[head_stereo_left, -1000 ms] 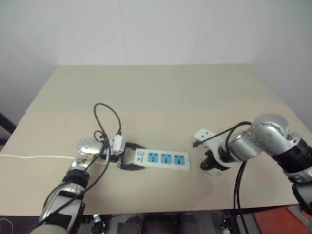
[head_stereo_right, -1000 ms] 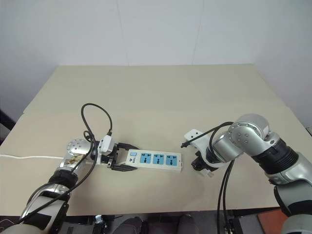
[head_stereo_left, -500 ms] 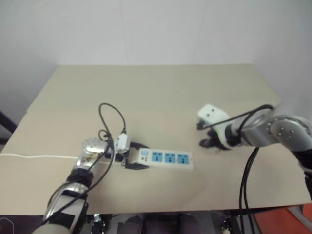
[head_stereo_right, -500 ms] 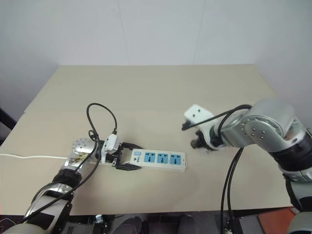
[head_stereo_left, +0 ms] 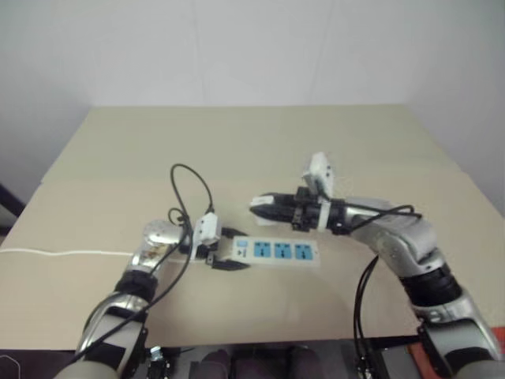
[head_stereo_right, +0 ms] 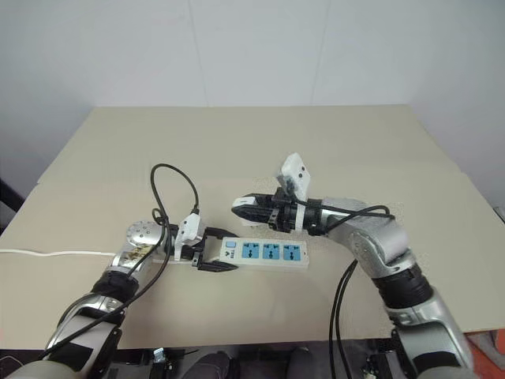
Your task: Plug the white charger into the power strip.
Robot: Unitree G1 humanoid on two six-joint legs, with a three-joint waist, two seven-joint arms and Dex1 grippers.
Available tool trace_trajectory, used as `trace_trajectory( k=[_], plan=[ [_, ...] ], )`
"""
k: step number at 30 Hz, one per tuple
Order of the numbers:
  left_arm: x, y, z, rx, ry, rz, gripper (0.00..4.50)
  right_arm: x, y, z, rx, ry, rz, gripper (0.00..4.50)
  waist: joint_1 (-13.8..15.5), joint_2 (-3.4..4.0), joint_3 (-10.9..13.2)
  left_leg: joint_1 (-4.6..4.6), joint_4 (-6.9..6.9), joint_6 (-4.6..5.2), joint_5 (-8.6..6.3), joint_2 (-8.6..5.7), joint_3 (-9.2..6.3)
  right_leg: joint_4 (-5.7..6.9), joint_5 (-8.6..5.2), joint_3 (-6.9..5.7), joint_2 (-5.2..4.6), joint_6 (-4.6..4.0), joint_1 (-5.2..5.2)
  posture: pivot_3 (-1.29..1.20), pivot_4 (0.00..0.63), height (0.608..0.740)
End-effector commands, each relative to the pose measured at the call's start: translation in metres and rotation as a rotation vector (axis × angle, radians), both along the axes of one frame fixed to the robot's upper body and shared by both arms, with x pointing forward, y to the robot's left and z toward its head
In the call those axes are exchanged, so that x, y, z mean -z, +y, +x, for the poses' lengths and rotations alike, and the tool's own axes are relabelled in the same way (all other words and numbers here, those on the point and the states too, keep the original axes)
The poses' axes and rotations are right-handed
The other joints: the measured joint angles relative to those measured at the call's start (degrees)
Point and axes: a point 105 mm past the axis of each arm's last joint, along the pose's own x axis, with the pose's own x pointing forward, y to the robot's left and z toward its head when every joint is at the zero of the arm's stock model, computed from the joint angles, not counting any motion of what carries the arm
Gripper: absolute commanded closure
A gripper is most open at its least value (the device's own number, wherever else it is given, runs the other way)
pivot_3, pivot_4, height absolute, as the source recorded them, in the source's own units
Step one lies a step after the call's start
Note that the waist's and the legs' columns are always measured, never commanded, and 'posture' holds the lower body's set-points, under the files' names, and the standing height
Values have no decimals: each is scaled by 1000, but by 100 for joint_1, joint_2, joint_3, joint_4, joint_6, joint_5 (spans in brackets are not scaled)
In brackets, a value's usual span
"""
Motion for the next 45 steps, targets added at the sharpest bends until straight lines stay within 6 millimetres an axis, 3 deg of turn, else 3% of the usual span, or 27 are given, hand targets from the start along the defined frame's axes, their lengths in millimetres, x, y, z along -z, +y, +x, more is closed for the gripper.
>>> trace_trajectory(
  k=[1, 6, 11, 31, 45],
  plan=[
    [1, 1, 5, -37, -22, 31, 1219, -18, -5, -3, -85, -74, 148, 3393, -5, 1, -1, 0, 0, -2, 1, 0, 0, 0, 0, 0, 1, 0, 0, 0, 150, 740],
    [-1, 2, 4, -37, -13, 18, 1219, 3, -2, -5, -159, -65, 194, 3393, -4, 3, -2, 3, 0, -4, 2, 0, 0, 3, 0, 1, 1, 0, 0, 0, 150, 740],
    [0, 4, 3, -29, -3, 15, 1219, 34, 5, 2, -155, -87, 117, 3393, -17, 4, -2, 3, 0, -10, 5, -2, 0, 8, 0, 3, 1, 0, -3, 0, 150, 740],
    [-1, 6, 3, -22, 8, 27, 1219, 66, 0, 28, -66, -58, 72, 3393, -39, 6, -4, 4, -1, -19, 9, 0, 0, 12, 1, 7, 2, -2, -11, 0, 150, 740],
    [-1, 4, 4, -24, 7, 21, 1219, 81, -11, 23, -60, -61, 26, 3393, -25, 7, -4, 4, -2, -20, 9, -1, 0, 14, 1, 7, 2, -2, -11, 0, 150, 740]
  ],
)
